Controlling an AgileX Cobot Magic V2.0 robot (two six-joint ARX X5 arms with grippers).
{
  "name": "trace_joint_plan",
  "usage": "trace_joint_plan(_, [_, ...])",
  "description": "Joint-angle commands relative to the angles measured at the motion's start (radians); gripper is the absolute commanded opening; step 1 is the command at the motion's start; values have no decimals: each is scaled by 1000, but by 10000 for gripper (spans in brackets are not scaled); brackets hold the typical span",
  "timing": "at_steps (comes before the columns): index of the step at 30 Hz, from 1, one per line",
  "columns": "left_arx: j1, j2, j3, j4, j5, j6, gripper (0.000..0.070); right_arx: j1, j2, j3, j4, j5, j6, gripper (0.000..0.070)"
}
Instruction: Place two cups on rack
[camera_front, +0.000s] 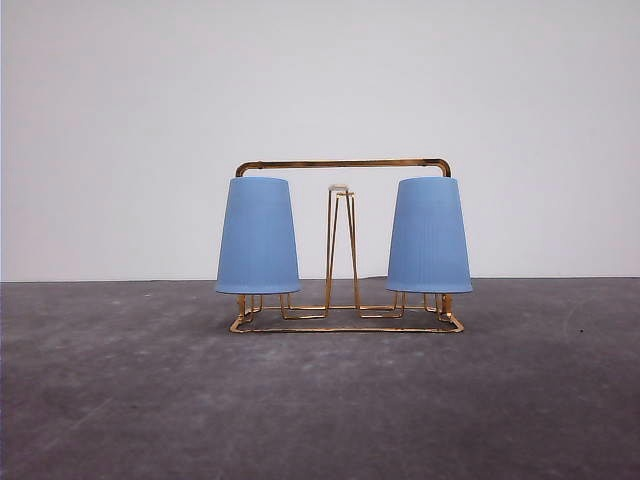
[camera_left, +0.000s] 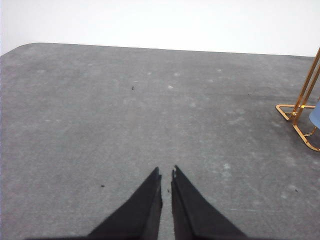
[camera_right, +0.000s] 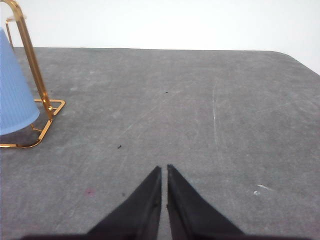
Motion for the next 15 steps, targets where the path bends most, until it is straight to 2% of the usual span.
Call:
trace_joint_plan(1, [1,0,-15,-7,-2,-2,16,-2,0,-5,13,0,-4,17])
trace_joint_plan(15, [1,0,-15,-7,-2,-2,16,-2,0,-4,13,0,-4,17])
